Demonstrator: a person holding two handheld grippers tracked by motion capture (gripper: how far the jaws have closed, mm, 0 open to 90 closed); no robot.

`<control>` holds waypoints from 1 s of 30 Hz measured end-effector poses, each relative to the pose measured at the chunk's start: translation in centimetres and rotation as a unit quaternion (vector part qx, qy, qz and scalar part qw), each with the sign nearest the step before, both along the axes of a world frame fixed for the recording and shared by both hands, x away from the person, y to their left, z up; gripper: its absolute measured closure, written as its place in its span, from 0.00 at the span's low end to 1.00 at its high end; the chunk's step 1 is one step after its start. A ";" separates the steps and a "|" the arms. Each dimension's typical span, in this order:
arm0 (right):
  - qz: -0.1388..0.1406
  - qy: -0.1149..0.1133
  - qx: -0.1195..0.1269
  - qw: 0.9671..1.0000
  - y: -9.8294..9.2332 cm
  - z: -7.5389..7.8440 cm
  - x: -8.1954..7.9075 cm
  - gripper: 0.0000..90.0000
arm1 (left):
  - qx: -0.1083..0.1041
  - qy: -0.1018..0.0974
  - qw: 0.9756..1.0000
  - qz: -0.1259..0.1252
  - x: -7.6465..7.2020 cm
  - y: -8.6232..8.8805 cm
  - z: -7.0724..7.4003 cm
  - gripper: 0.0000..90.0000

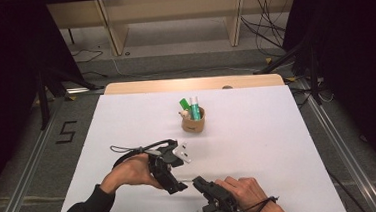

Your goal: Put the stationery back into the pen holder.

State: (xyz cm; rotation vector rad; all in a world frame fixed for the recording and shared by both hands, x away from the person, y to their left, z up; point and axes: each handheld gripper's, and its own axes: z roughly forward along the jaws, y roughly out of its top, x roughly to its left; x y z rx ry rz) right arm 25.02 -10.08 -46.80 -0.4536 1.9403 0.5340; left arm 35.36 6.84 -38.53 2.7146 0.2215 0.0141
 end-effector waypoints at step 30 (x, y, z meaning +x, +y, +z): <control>-0.003 0.001 -0.010 1.000 -0.1 -0.2 0.2 0.90 | 0.056 0.039 0.996 -0.063 1.1 -2.8 -1.3 0.67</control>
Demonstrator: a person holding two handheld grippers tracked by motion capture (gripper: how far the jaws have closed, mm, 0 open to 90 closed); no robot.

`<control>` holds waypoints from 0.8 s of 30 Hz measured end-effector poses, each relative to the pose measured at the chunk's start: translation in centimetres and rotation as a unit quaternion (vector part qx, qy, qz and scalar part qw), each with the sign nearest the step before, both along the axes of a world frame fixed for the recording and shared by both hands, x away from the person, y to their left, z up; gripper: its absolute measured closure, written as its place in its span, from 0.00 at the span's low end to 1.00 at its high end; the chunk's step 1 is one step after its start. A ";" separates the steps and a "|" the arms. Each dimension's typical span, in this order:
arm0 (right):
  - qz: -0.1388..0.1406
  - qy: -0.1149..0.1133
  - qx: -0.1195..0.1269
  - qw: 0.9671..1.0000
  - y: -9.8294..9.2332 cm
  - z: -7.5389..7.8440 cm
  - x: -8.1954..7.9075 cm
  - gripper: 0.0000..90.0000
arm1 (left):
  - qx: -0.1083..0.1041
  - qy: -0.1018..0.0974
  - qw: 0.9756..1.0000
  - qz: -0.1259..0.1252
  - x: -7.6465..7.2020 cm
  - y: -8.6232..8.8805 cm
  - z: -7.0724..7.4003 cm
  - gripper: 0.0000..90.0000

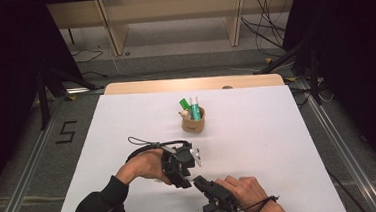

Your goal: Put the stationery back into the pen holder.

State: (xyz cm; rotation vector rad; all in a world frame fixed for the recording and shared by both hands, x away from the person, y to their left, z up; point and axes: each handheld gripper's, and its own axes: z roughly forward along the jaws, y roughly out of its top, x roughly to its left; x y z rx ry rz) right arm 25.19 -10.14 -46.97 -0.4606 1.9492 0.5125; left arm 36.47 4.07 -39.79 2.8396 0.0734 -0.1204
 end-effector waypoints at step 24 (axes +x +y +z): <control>0.011 -0.003 -0.005 1.000 0.1 -0.2 -0.2 0.90 | 0.023 -0.001 0.999 -0.041 0.1 -0.6 -0.3 0.88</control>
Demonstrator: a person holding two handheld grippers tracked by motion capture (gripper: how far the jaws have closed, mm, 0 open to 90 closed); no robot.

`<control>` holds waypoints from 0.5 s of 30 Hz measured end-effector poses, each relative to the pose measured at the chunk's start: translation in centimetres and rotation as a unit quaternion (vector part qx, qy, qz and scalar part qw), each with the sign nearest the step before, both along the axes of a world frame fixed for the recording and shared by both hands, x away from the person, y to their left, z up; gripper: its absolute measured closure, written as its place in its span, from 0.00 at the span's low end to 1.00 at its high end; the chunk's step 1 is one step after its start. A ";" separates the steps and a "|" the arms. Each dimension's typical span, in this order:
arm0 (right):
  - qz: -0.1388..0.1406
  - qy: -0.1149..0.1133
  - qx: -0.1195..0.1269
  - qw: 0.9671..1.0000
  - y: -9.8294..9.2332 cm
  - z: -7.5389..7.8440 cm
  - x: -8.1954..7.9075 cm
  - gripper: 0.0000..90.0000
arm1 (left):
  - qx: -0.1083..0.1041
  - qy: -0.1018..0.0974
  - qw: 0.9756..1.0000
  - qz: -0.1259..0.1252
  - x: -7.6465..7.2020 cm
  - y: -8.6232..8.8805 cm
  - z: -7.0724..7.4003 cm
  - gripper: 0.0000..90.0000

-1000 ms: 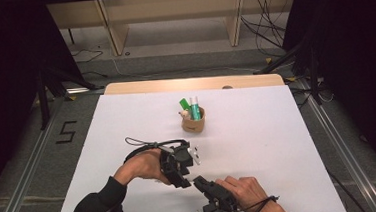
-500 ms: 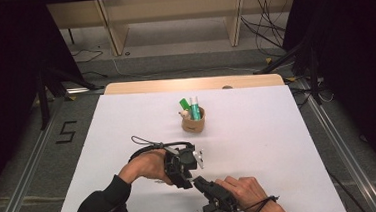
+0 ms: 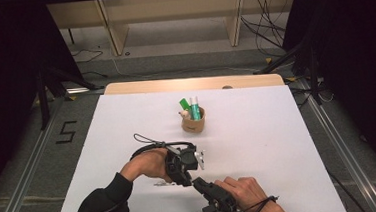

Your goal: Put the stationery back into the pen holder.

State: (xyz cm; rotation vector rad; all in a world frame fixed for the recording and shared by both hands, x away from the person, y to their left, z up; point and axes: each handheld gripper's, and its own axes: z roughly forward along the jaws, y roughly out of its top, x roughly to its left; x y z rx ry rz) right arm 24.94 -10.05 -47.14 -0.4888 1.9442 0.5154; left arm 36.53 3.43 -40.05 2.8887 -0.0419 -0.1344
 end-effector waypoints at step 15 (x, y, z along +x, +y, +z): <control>-0.021 0.074 0.070 0.995 -2.0 1.2 0.1 0.53 | -0.050 -0.030 0.994 0.089 1.5 3.3 0.0 0.88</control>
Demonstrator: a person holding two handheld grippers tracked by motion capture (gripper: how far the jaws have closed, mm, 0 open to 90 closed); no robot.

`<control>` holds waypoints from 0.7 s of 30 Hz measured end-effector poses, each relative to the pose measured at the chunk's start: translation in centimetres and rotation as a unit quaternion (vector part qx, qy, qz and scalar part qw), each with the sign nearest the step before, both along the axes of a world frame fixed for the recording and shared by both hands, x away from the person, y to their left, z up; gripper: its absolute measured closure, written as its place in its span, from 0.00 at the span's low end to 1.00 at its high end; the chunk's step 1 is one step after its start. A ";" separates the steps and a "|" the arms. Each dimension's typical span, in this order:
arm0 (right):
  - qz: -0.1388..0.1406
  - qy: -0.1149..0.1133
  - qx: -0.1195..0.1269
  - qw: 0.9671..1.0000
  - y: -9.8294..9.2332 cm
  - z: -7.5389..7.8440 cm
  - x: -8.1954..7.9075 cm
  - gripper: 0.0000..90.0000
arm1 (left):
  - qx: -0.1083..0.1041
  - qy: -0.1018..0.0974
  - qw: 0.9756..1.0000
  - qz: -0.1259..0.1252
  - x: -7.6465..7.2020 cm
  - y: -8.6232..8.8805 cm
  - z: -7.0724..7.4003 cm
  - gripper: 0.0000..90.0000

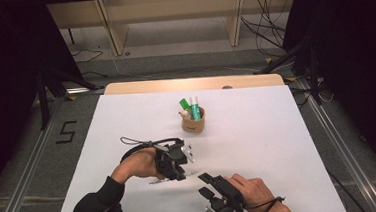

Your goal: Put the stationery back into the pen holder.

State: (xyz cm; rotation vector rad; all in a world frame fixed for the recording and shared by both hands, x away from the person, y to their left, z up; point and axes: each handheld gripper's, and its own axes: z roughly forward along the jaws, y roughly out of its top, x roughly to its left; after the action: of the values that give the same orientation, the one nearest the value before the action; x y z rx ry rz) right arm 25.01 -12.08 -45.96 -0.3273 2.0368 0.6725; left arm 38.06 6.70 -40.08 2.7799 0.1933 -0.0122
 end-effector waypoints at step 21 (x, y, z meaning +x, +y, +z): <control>-0.087 0.250 0.240 0.934 -5.5 1.8 2.2 0.41 | -0.221 -0.088 0.953 0.188 3.8 1.5 2.6 0.88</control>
State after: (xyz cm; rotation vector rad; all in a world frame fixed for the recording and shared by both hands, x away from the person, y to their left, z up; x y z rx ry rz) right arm 27.16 -17.56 -44.12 0.3424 2.2409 1.1973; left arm 41.86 8.23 -37.48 2.2444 0.5929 0.2548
